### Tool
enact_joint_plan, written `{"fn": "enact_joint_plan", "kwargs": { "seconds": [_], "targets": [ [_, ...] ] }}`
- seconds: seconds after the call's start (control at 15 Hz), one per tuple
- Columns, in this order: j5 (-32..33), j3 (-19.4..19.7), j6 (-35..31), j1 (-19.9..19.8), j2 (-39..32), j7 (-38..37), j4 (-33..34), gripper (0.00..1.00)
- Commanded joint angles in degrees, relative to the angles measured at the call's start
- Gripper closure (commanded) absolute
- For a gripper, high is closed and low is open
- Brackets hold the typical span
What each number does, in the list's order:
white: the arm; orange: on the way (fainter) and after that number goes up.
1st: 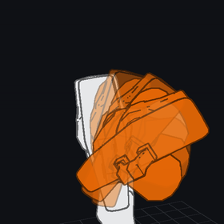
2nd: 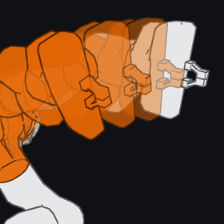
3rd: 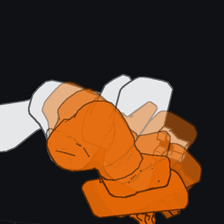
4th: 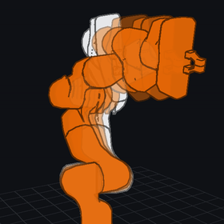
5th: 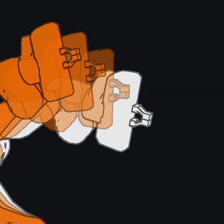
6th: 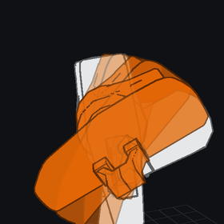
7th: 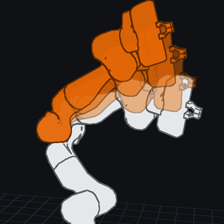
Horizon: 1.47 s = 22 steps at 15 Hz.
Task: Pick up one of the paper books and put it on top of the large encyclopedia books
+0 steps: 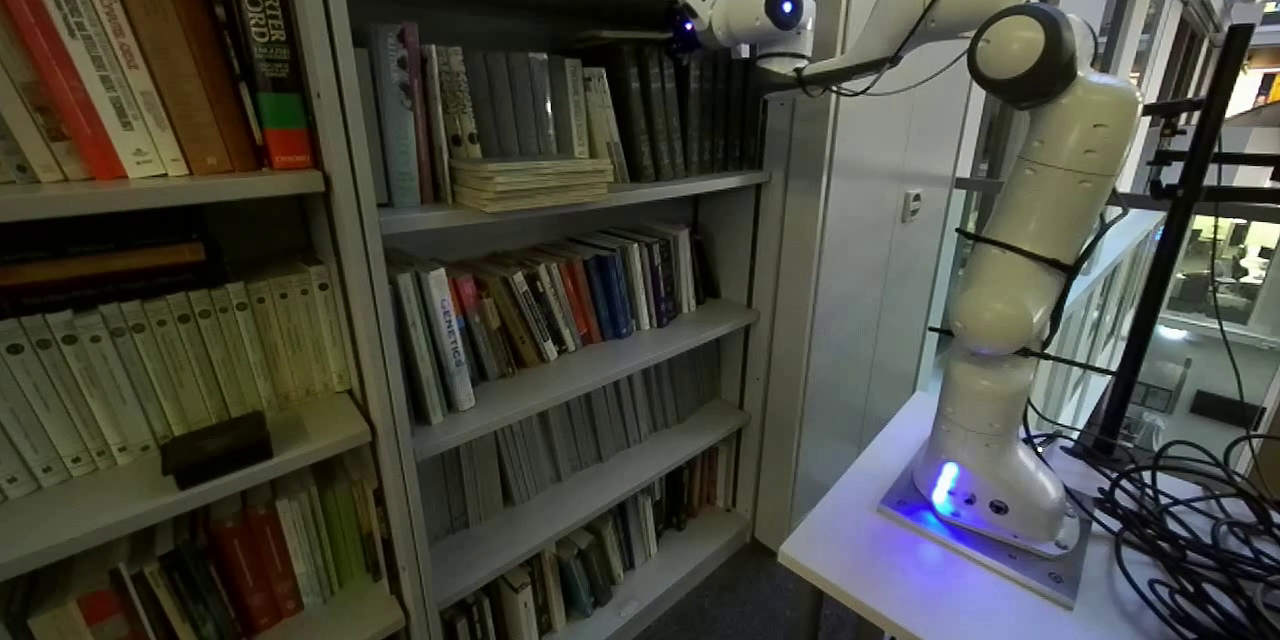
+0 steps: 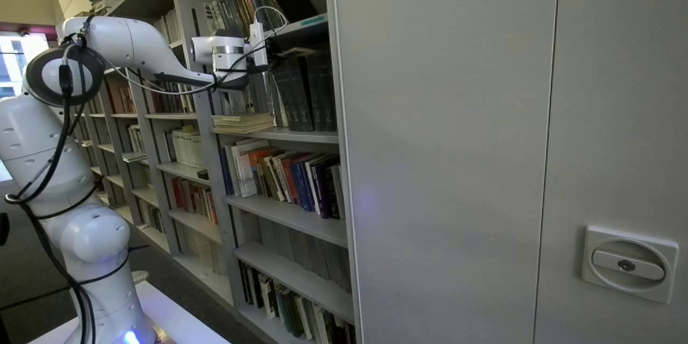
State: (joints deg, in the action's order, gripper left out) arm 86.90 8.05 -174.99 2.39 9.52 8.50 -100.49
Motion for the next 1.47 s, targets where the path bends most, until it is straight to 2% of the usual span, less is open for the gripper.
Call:
{"fn": "enact_joint_plan", "kwargs": {
  "seconds": [0.0,0.07,0.13,0.4,0.47,0.53,0.6,0.67,0.73,0.8,0.87,0.93,1.4],
  "targets": [
    [-8.0,0.0,5.8,0.6,-1.2,9.2,4.1,0.97],
    [-9.5,-0.1,6.5,0.8,-1.2,10.7,4.3,0.97],
    [-10.8,-0.1,6.9,1.0,-1.2,12.1,4.3,0.63],
    [-15.1,-0.1,8.7,1.8,-1.0,16.0,4.5,0.48],
    [-15.8,-0.2,9.4,2.0,-1.0,16.0,4.8,0.41],
    [-16.6,-0.4,10.1,2.1,-1.0,16.2,4.8,0.29],
    [-16.6,-2.7,10.6,-0.2,-0.9,15.1,5.1,0.20],
    [-15.9,-3.3,12.1,-0.4,-0.6,14.4,5.8,0.12],
    [-13.3,-2.4,13.4,1.2,-0.2,12.1,6.1,0.03],
    [-12.4,-2.8,14.4,1.0,-0.1,11.1,6.2,0.47],
    [-11.6,-3.2,15.1,1.0,0.1,9.9,6.1,0.44],
    [-11.3,-3.4,15.9,1.0,0.3,8.9,6.0,0.45],
    [-1.5,-5.2,17.6,1.2,4.6,0.9,2.3,0.99]
  ]
}}
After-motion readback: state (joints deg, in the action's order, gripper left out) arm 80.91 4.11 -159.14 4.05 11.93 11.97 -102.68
